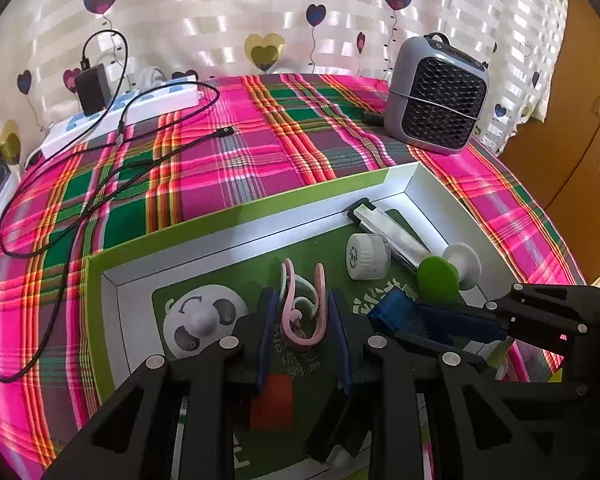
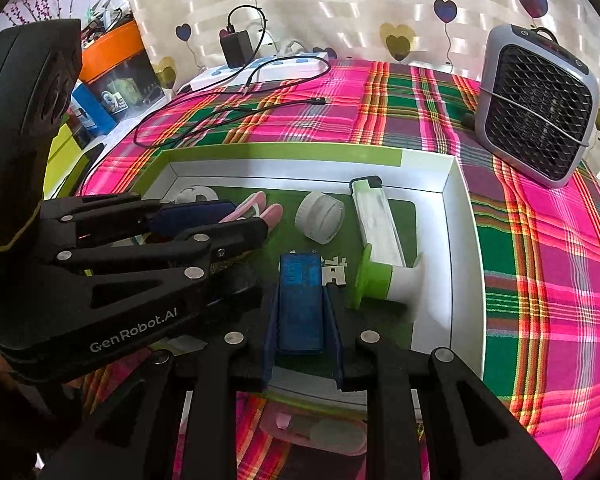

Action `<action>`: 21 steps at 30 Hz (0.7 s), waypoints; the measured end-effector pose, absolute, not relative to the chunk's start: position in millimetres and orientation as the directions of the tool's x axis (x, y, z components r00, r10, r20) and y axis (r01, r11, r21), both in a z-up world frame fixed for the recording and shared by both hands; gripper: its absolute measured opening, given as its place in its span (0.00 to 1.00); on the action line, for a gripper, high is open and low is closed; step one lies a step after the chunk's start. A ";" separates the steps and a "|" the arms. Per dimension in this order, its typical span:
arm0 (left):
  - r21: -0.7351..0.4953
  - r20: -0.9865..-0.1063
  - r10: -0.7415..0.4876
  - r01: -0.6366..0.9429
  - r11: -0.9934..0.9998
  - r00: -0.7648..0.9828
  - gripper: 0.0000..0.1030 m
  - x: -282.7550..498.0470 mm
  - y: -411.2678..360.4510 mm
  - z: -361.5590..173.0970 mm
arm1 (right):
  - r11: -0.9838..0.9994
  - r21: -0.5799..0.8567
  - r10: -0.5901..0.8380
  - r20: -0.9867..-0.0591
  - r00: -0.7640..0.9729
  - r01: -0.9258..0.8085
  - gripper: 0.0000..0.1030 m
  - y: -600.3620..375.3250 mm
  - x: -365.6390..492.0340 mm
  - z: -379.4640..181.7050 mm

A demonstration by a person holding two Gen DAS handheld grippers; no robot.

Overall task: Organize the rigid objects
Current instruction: 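Open both tools over the green box, dropping the pink clip and blue USB drive, then grasp the pink-and-white holder with the right tool while the left tool reaches the white charger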

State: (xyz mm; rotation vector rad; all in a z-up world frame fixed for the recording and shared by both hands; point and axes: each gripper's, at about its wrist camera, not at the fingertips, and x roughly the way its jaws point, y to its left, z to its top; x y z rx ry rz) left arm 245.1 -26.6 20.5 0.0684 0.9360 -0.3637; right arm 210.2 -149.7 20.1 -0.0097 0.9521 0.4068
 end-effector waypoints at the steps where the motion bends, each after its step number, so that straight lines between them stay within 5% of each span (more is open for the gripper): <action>1: -0.099 -0.798 -0.274 0.332 0.938 0.536 0.24 245.3 -26.3 20.2 | 0.925 0.171 0.335 -0.792 0.510 -0.340 0.22 -149.9 210.4 20.0; 21: -0.092 -0.763 -0.280 0.332 0.939 0.582 0.28 222.3 -23.3 40.8 | 0.936 0.146 0.313 -0.762 0.567 -0.320 0.24 -151.5 190.2 32.5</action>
